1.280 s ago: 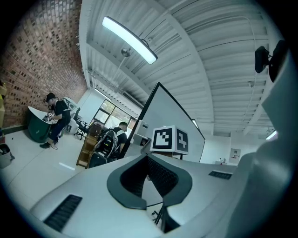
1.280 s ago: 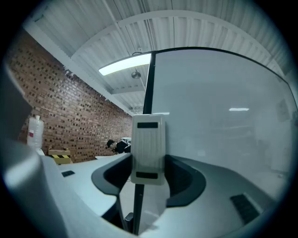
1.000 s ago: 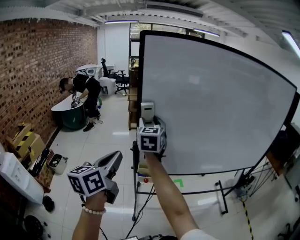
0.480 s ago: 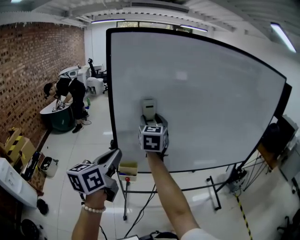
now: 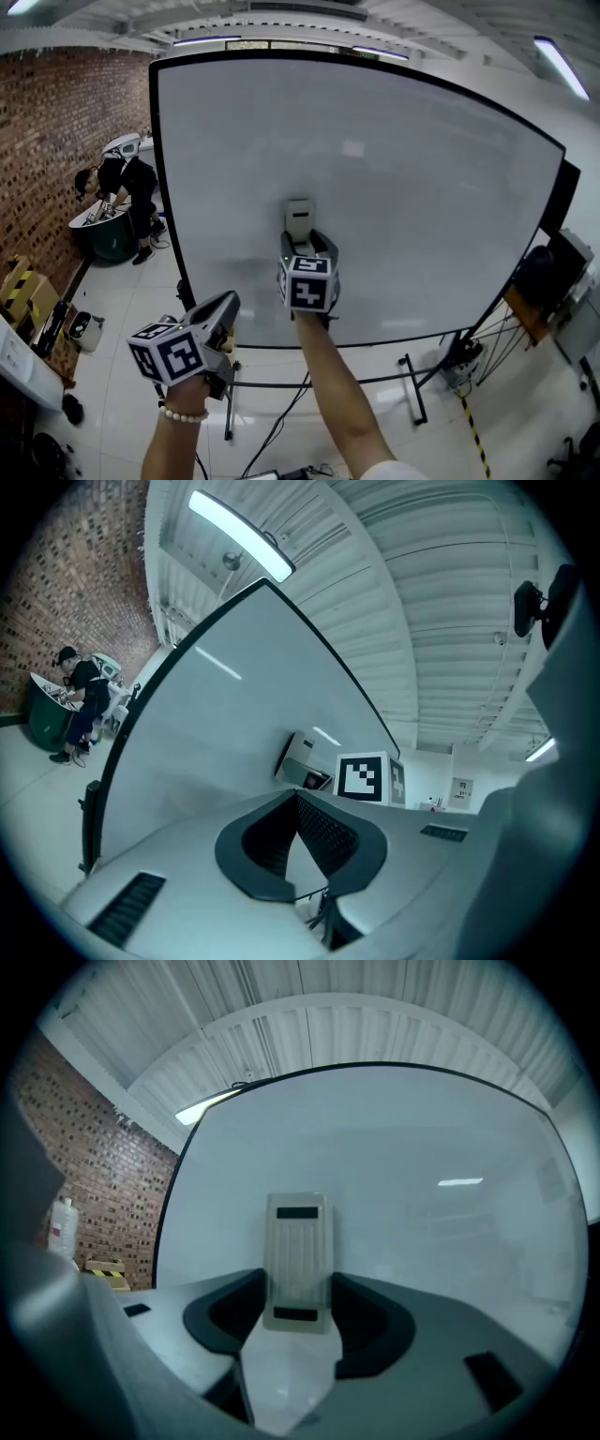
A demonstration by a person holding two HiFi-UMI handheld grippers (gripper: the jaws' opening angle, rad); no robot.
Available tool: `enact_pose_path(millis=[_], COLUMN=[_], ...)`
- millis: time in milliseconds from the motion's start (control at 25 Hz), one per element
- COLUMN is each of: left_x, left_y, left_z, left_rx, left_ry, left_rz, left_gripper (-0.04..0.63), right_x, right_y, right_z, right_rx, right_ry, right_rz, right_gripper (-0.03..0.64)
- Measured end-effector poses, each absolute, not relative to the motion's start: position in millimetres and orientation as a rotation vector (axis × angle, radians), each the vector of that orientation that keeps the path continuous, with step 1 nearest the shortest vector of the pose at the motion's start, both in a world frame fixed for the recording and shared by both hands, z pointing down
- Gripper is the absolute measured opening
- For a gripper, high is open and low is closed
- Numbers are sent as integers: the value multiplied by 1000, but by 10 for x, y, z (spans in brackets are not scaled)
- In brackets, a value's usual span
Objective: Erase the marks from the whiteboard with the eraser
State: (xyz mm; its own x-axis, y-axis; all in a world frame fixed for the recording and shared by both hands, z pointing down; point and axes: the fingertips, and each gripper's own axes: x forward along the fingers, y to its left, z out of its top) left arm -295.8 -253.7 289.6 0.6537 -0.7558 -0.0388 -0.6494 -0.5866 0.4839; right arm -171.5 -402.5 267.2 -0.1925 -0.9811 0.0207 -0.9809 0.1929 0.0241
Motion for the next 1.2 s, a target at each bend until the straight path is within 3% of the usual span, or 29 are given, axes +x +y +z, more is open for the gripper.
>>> enact_pose_path(millis=[560, 1200], left_x=[-1289, -701], left_y=[-2615, -2734], left_z=[3005, 3221], left_rx=[2411, 2431], left_ry=[-1089, -869], left_rz=[-342, -279], left_gripper=[-5, -5], right_x=[-63, 852], right_y=[-3973, -3974], right_z=[2663, 2684], right_rx=[1940, 2052], right_ry=[-2469, -2334], right_rz=[-20, -22], right_gripper=[249, 249])
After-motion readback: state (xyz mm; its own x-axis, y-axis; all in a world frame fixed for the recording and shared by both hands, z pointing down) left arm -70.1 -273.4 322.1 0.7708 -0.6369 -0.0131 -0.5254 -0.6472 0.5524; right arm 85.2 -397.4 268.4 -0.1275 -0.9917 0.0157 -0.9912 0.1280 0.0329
